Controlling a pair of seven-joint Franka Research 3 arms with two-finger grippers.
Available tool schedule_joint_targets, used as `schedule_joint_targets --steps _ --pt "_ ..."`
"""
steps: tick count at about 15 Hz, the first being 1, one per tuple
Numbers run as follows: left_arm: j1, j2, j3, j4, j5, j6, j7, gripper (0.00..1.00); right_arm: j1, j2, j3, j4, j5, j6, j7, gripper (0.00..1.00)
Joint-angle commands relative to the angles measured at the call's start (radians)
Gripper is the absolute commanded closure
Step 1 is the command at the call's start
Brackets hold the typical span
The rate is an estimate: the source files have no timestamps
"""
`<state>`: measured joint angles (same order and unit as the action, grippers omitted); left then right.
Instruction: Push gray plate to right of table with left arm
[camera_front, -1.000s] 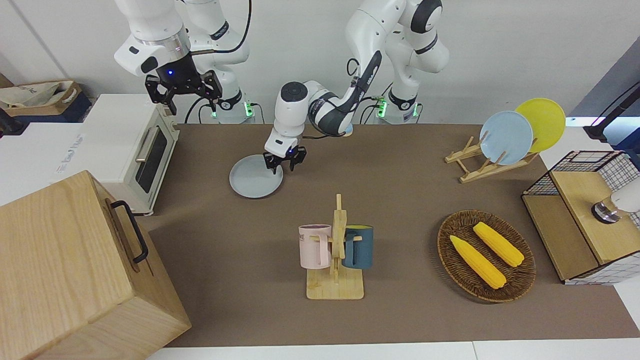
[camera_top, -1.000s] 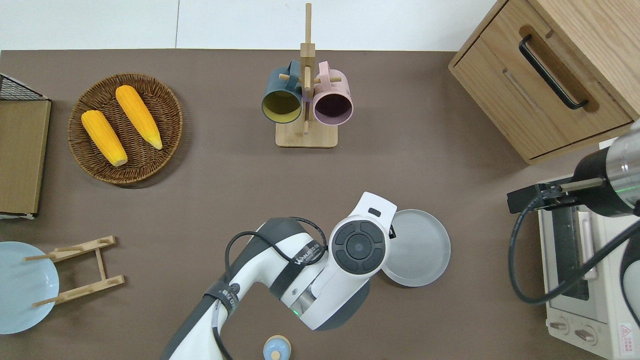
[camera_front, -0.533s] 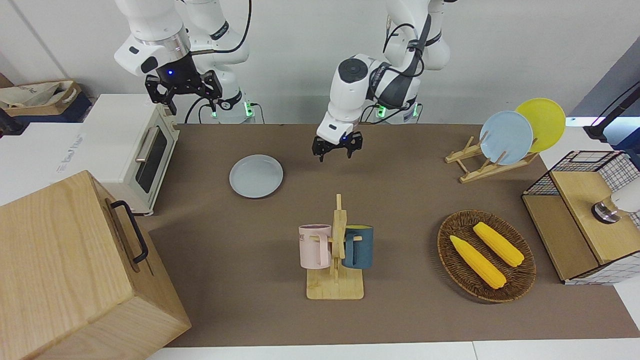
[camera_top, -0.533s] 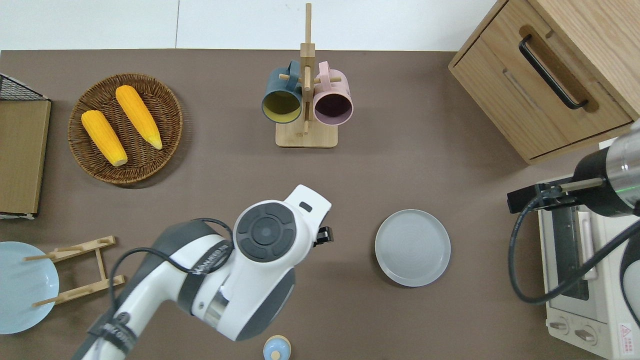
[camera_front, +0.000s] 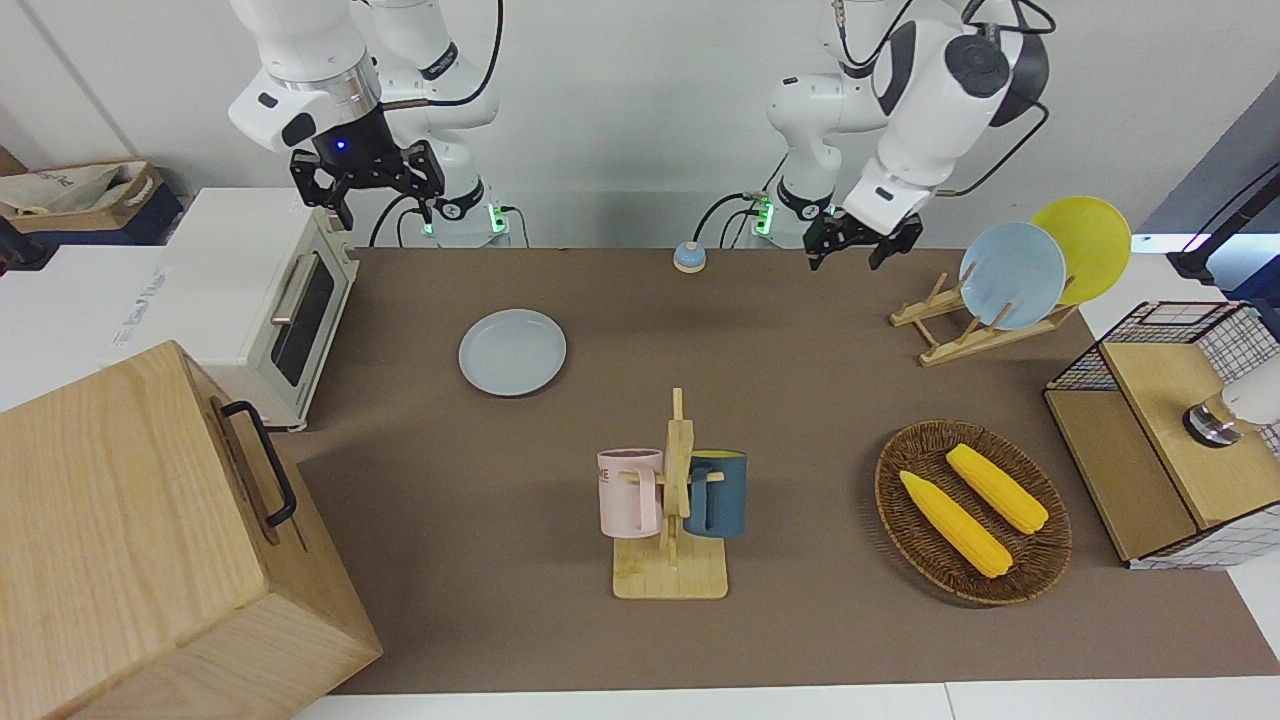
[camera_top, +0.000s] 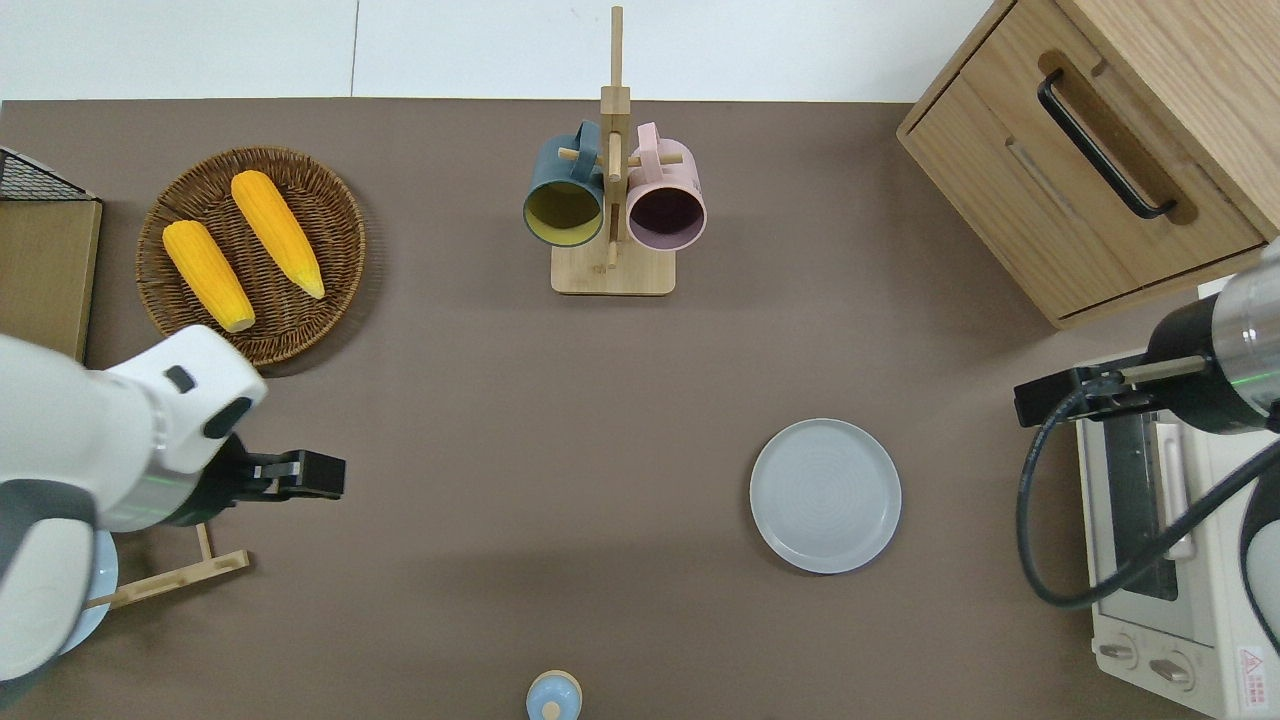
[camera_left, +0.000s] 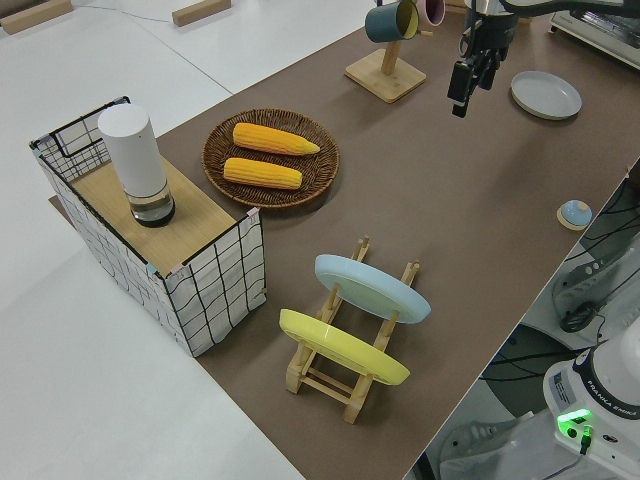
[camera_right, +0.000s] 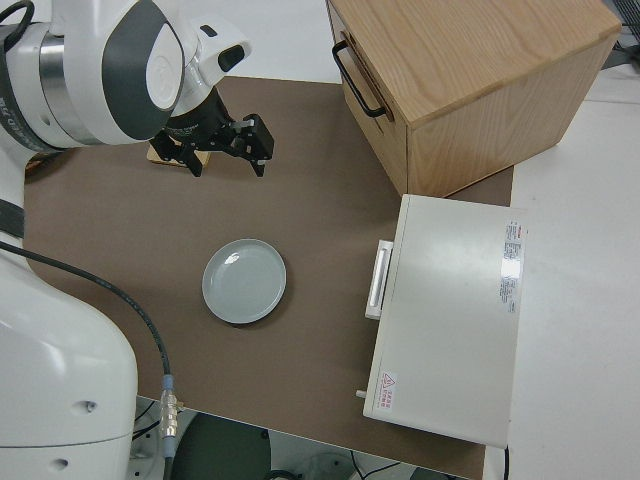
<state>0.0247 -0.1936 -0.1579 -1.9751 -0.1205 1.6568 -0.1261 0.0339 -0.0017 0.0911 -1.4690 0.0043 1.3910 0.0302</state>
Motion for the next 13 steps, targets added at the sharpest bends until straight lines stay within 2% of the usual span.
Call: schedule_joint_targets --steps 1,4,6,9,13 --pt "0.012 -0.013 0.072 0.081 0.094 -0.084 0.117 0.01 -0.011 -0.008 0.006 -0.001 0.008 -0.012 -0.003 0.017" --pt "0.012 -0.013 0.124 0.100 0.131 -0.084 0.212 0.01 -0.011 -0.008 0.006 -0.001 0.008 -0.012 -0.001 0.017" --pt "0.015 -0.001 0.133 0.152 0.134 -0.088 0.235 0.01 -0.011 -0.008 0.006 0.001 0.008 -0.012 -0.003 0.017" --pt "0.017 0.002 0.136 0.159 0.134 -0.088 0.238 0.01 -0.011 -0.008 0.006 0.001 0.008 -0.012 -0.003 0.017" --pt "0.014 0.008 0.162 0.159 0.122 -0.077 0.240 0.01 -0.011 -0.008 0.006 -0.001 0.008 -0.012 -0.001 0.017"
